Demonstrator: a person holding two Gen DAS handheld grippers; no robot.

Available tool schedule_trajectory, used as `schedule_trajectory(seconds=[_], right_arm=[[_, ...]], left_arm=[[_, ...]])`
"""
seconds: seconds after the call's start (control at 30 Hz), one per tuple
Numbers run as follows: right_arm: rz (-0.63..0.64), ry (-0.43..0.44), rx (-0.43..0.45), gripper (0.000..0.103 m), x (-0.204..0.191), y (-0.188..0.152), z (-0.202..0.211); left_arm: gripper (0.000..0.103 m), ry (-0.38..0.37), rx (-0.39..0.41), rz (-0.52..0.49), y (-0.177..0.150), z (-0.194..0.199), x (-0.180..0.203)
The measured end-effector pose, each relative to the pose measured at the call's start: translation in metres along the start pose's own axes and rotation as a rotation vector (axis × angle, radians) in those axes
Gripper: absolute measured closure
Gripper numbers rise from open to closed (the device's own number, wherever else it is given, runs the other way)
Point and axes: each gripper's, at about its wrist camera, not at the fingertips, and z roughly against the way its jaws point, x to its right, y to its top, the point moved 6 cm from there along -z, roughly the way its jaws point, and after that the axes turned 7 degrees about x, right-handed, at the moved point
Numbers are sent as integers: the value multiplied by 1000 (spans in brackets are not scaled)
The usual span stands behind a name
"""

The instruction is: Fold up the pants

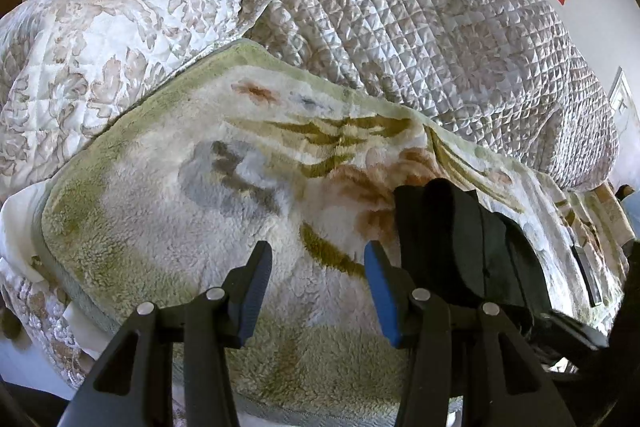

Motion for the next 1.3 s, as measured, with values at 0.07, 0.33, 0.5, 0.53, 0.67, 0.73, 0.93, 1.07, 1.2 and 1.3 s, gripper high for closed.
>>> schedule_trajectory(seconds=[0.07,0.33,0.5,0.53,0.67,0.73,0.93,1.07,1.2,1.3], right_arm=[[-17,37,44,56,-2,3,15],[-130,-97,49,85,42,-20,29],[-129,-20,-23,89,41,-20,21],[-148,-9,1,89,46,-10,27],[-144,-136,42,89,90,24,44],[-147,-191,23,89,112,37,41],[-131,-248,-10,89,156,56,15],[-171,-283,-72,89,183,41,-11],[-198,-282,-59,95,195,34,-16],[-198,-285,-53,95,194,33,-17]], left_arm=[[52,6,-4,-6,-2,0,0],[52,-9,-21,-32,-3,2,16],[52,-77,-28,-76,5,5,49],[52,-94,-30,-85,8,5,55],[52,-149,-46,-146,21,-2,91],[52,-193,-58,-181,25,-9,114],[52,-215,-142,-280,17,-59,151],[53,-126,-191,-319,1,-89,135],[51,-166,-174,-273,0,-90,125],[50,-163,-153,-284,-2,-90,125]])
